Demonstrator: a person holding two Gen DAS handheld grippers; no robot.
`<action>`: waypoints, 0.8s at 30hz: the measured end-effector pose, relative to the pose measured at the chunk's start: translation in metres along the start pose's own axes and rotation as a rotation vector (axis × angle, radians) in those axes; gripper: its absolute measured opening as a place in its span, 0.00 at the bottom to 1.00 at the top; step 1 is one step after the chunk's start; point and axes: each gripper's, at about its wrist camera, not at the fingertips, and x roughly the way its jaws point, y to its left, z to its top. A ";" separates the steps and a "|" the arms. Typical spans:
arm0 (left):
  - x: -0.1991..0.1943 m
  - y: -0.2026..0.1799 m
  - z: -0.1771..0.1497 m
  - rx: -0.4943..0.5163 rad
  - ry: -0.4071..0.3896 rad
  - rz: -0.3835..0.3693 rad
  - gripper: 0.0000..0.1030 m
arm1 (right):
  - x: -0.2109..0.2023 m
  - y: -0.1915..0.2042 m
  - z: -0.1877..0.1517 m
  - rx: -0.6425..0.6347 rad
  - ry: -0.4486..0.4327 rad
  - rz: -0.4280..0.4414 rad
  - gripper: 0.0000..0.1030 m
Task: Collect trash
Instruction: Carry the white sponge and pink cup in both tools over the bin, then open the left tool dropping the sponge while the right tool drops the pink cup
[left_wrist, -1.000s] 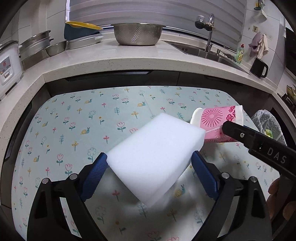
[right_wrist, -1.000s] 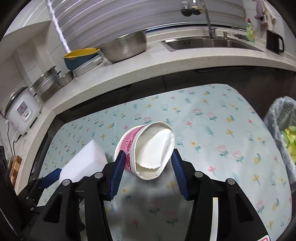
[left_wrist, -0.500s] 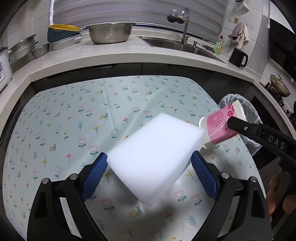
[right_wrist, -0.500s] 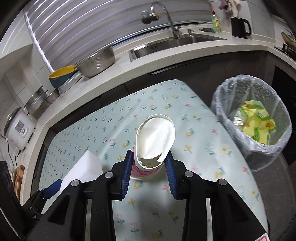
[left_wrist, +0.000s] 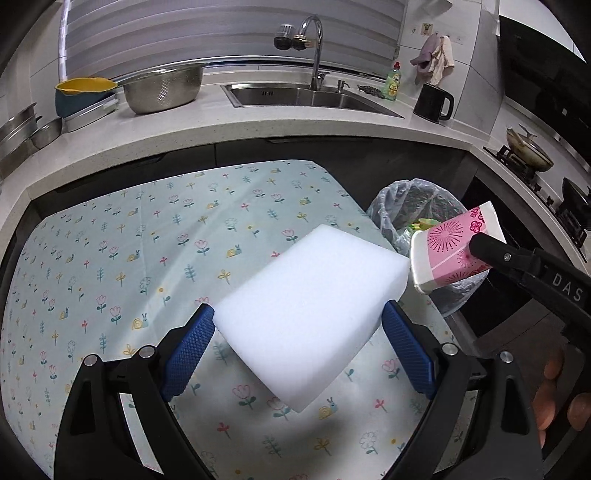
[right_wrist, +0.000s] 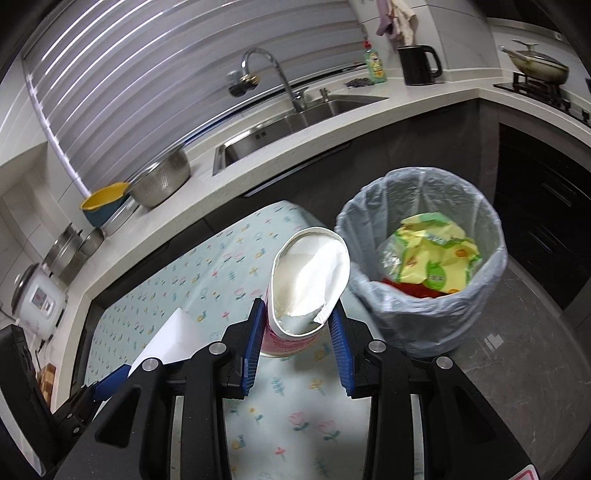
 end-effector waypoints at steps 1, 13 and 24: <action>0.000 -0.005 0.001 0.008 -0.002 -0.004 0.85 | -0.004 -0.008 0.002 0.011 -0.009 -0.006 0.32; 0.027 -0.093 0.033 0.126 -0.012 -0.084 0.85 | -0.044 -0.085 0.027 0.101 -0.103 -0.083 0.32; 0.081 -0.167 0.062 0.215 0.030 -0.159 0.86 | -0.044 -0.134 0.051 0.157 -0.150 -0.152 0.32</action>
